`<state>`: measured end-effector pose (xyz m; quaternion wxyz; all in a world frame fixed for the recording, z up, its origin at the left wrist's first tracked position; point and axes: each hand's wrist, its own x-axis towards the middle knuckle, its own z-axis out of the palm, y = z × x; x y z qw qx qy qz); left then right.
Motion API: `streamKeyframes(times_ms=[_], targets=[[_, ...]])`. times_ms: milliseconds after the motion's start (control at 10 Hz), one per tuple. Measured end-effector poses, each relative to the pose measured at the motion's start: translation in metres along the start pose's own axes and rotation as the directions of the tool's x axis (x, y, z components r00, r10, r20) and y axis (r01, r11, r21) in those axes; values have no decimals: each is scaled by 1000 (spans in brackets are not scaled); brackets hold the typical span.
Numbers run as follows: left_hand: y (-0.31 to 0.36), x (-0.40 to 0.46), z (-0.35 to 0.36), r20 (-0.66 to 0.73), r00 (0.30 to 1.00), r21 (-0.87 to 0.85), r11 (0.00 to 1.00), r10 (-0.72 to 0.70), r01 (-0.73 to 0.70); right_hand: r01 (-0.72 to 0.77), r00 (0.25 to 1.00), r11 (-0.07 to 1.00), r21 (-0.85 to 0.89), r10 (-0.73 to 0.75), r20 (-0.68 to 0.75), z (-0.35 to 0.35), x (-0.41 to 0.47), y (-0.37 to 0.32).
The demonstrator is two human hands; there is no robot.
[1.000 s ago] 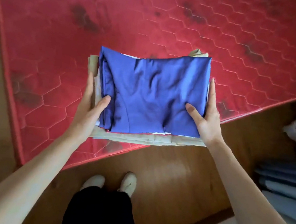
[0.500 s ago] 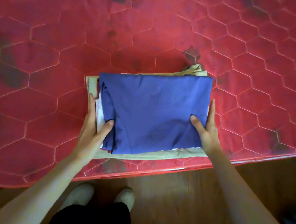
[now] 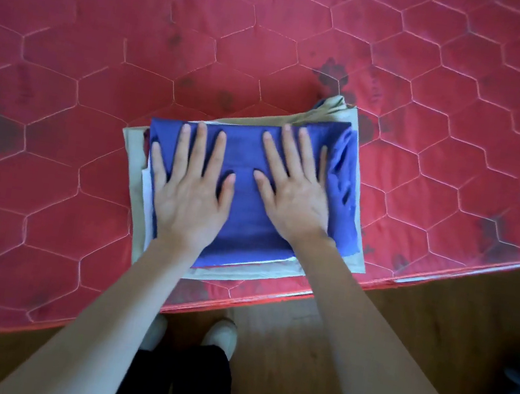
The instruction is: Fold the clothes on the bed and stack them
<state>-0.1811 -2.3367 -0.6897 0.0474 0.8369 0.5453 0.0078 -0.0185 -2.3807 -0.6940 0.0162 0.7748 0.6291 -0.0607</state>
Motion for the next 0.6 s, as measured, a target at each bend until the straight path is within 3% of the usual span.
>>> streamKeyframes(times_ms=[100, 200, 300, 400, 500, 600], targets=[[-3, -1, 16, -76, 995, -27, 998, -63, 61, -254, 962, 966, 51, 258, -88, 17, -1, 26], [1, 0, 22, -85, 985, -70, 987, -150, 144, -359, 932, 922, 145, 363, -5, 16, 4, 27], [1, 3, 10, 30, 991, -83, 988, -128, 130, -356, 930, 916, 186, 329, 161, 0, 8, 30], [0, 7, -14, 205, 973, -86, 989, -101, 121, -389, 881, 899, 201, 300, 365, -32, 13, 36], [3, 9, -57, 337, 937, -73, 990, -90, 122, -433, 871, 867, 246, 333, 360, -81, 5, 32], [16, -6, -107, 219, 970, -135, 988, 108, -80, -465, 884, 816, 342, 411, 223, -123, -27, 24]])
